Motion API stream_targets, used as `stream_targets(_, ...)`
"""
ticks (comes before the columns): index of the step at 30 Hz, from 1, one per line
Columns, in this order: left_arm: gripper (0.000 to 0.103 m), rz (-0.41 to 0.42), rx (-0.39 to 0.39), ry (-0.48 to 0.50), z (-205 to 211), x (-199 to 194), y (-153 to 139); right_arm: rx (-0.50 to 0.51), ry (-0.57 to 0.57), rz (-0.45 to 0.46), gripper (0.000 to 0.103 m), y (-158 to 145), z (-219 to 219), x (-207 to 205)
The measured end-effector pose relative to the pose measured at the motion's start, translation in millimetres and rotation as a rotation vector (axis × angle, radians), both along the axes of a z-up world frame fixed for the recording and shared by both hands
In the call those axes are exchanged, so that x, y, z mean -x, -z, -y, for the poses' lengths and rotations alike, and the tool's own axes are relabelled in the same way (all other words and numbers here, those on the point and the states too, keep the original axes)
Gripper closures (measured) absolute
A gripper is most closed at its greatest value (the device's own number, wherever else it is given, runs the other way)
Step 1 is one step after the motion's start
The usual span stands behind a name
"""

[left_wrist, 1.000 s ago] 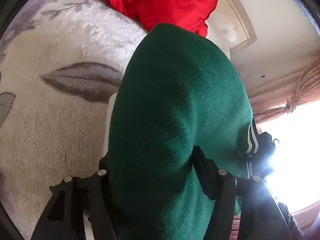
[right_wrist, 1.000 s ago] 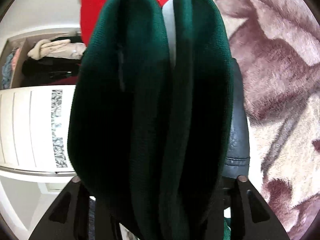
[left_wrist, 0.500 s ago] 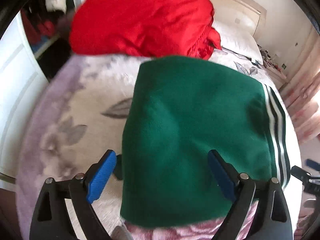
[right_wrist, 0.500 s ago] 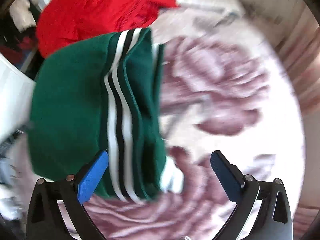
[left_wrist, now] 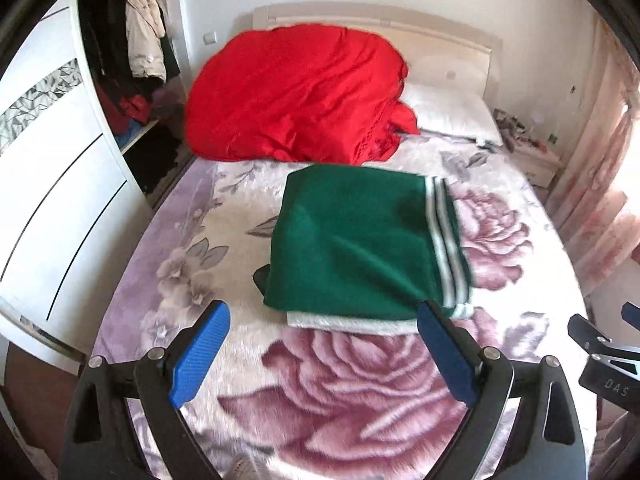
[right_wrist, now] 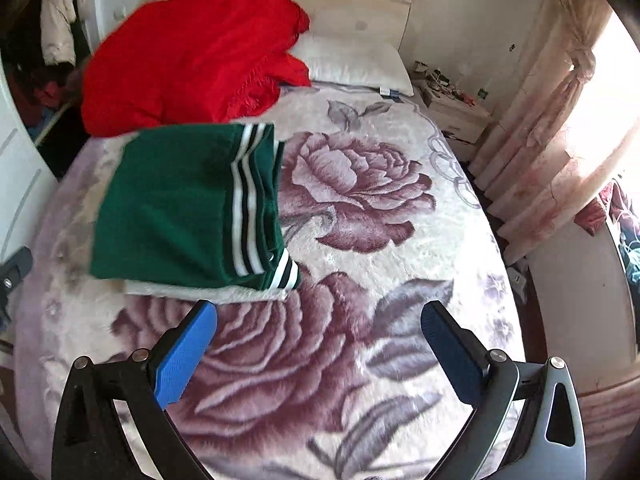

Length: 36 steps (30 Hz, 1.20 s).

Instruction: Fold large clothes

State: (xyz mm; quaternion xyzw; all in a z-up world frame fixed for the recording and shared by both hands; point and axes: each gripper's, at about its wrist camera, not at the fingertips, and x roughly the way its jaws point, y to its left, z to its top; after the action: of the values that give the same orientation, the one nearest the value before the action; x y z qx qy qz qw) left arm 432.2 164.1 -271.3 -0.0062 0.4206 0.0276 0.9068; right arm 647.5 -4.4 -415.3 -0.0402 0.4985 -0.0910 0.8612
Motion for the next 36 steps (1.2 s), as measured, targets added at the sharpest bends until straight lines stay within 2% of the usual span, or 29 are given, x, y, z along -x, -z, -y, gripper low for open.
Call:
stream_targets(9, 0.007, 0.121, -0.025, 0.000, 28.8, 112.4, -100.2, 0.045, -0.033, 0.136, 0.000, -132.1, 17.2, 125.0)
stream_targets(12, 0.007, 0.148, -0.014, -0.006, 34.1, 145.4, -125.4, 0.021, -0.033, 0.176, 0.000, -176.4, 27.2, 167.5)
stream_targets(17, 0.008, 0.177, -0.005, -0.021, 39.1, 188.2, -157.1, 0.014, -0.042, 0.242, 0.000, -228.8, 37.9, 227.3)
stream_targets(24, 0.007, 0.219, -0.004, -0.018, 46.1, 232.0, -193.2, 0.014, -0.078, 0.308, 0.000, -282.0, 52.4, 292.0)
stream_targets(33, 0.007, 0.157, -0.022, -0.033, 54.5, 254.5, -223.1, -0.034, -0.121, 0.312, 0.000, -332.3, 59.6, 337.9)
stream_targets(36, 0.007, 0.160, -0.030, -0.034, 58.3, 261.3, -230.8, -0.056, -0.148, 0.308, 0.000, -348.8, 60.4, 345.6)
